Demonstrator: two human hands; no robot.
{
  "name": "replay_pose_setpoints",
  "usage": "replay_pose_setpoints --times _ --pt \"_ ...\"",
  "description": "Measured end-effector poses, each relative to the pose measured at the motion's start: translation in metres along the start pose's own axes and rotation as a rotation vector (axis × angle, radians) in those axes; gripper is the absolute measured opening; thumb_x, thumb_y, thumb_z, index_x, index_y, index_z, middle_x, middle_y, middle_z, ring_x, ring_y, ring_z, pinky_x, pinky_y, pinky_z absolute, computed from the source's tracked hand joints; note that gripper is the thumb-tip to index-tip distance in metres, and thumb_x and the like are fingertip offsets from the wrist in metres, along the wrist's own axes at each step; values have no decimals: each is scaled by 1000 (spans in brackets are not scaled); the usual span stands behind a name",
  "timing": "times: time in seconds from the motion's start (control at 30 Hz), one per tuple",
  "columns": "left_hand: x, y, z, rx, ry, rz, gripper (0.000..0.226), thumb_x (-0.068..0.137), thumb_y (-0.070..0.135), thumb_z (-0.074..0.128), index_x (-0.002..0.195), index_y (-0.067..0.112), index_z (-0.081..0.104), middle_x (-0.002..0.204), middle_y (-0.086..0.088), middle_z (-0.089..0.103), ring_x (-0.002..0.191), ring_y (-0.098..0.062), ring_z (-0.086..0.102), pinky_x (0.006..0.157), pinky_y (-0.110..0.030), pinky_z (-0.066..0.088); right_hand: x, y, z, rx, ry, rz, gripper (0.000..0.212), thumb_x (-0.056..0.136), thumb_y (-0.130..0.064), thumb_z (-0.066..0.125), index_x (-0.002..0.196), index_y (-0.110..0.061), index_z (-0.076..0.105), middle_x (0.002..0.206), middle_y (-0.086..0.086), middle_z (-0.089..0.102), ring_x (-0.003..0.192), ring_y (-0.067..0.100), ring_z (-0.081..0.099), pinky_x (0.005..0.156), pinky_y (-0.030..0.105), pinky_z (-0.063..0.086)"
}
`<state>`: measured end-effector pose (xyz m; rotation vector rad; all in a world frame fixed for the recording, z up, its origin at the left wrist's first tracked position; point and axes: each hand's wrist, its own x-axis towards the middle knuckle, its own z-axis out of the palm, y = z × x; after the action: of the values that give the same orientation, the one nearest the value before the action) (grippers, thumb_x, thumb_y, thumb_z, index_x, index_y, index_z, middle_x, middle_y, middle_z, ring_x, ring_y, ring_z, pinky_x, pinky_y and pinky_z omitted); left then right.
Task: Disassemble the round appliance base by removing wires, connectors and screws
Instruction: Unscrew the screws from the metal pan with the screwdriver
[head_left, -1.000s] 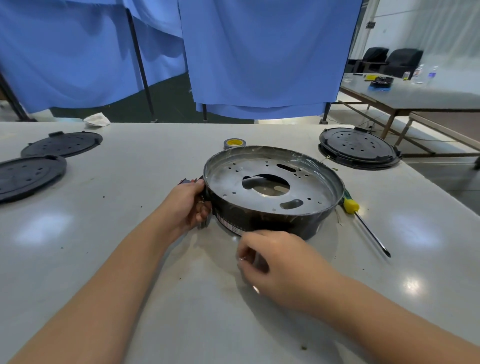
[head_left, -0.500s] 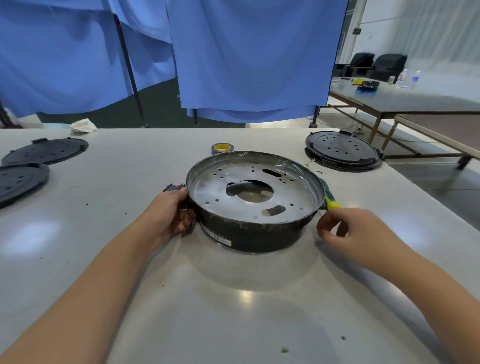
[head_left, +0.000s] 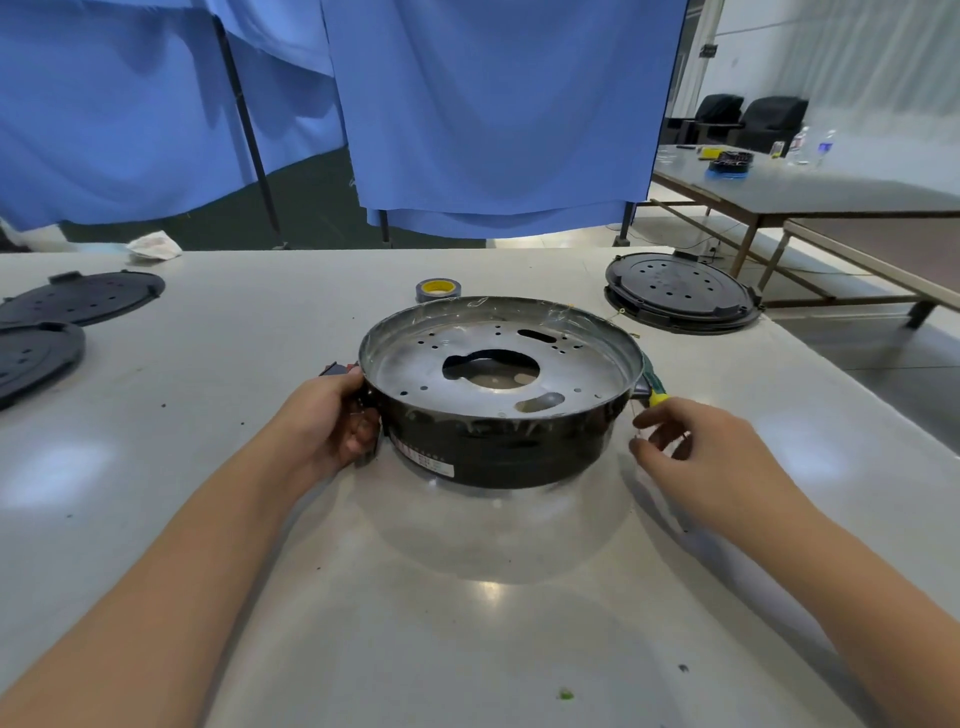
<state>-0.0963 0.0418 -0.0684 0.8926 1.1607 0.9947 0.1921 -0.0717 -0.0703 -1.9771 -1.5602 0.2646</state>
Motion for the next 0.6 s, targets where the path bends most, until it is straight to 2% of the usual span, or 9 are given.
replay_pose_setpoints --times 0.07,0.13,0.23,0.33,0.4,0.6 --pt "0 0 -1 -15 -8 -20 35 100 16 33 65 16 36 36 2 37 26 -8 31 29 -9 18 -3 -9 -2 269 -170 176 11 88 -13 60 97 -18 63 67 -4 70 46 10 61 43 20 44" --pt "1 1 -2 -37 -6 -34 35 101 17 33 66 17 36 36 2 39 25 -7 31 28 -8 18 -6 -19 -1 593 -359 416 14 92 -4 54 102 -12 59 68 6 74 47 17 65 40 24 49" --pt "1 1 -1 -50 -2 -26 35 101 16 33 66 17 37 36 2 39 25 -7 31 29 -8 17 -6 -29 2 1073 -469 644 18 96 5 42 104 -1 58 81 18 75 66 25 73 50 28 58" --pt "1 0 -1 -53 -6 -22 34 100 16 32 67 18 36 37 2 37 25 -8 30 30 -7 17 -4 -32 8 1444 -506 725 26 98 4 34 101 8 59 82 22 71 67 27 73 57 32 61" --pt "1 0 -2 -53 -2 -24 33 101 17 32 67 18 36 38 2 37 26 -7 30 31 -7 17 -3 -33 11 1526 -488 764 23 98 3 37 98 9 59 82 23 71 66 28 73 57 34 61" --pt "3 0 -4 -57 14 -26 33 101 21 35 69 17 40 37 1 43 25 -7 32 29 -8 18 -4 -31 13 1530 -422 763 16 94 3 47 94 9 62 77 19 72 61 24 72 53 30 60"
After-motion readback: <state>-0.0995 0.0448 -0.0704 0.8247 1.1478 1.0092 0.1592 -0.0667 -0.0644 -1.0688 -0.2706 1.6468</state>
